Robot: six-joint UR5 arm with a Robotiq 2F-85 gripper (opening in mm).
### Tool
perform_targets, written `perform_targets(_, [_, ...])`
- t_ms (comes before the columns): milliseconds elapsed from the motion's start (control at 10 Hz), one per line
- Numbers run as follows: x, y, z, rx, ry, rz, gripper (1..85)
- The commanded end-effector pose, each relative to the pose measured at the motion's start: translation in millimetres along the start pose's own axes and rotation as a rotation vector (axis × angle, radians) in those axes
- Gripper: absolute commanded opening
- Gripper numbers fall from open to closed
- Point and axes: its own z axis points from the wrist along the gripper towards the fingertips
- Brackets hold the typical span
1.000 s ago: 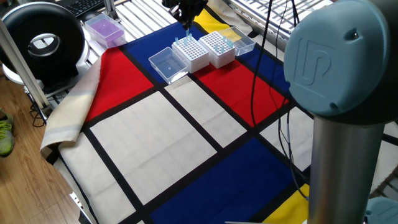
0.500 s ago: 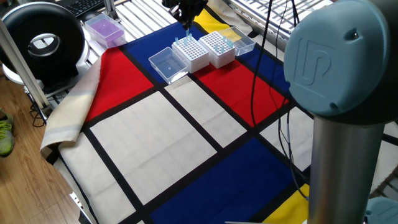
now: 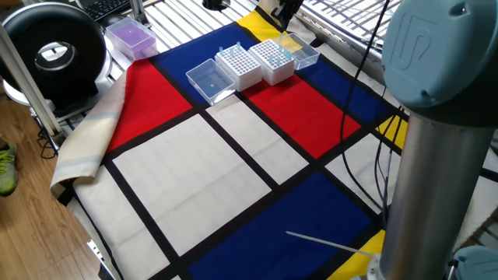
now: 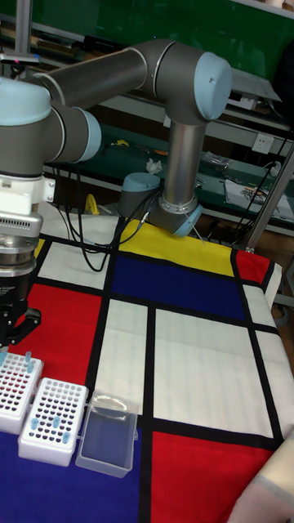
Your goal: Transfer all medium pipette tips from one holder to another
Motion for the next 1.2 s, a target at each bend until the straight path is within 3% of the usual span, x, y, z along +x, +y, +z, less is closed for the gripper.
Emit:
perform_targets(0, [-2.9, 10.4, 3.5, -0.046, -0.009, -0.003, 1.7])
perform_targets(200, [10.6, 9.1, 5.2, -0.057, 0.036, -0.080, 16.7])
perform_targets(400, [14.4, 8.0, 6.6, -0.058, 0.047, -0.110, 23.3])
perform_targets(600, [16.5, 7.5, 7.2, -0.057, 0.055, -0.119, 26.3])
perform_targets(700, [15.8, 9.1, 7.8, -0.056, 0.060, -0.096, 24.0])
perform_targets(1100, [-5.3, 31.3, 11.4, -0.036, 0.054, -0.051, 23.0])
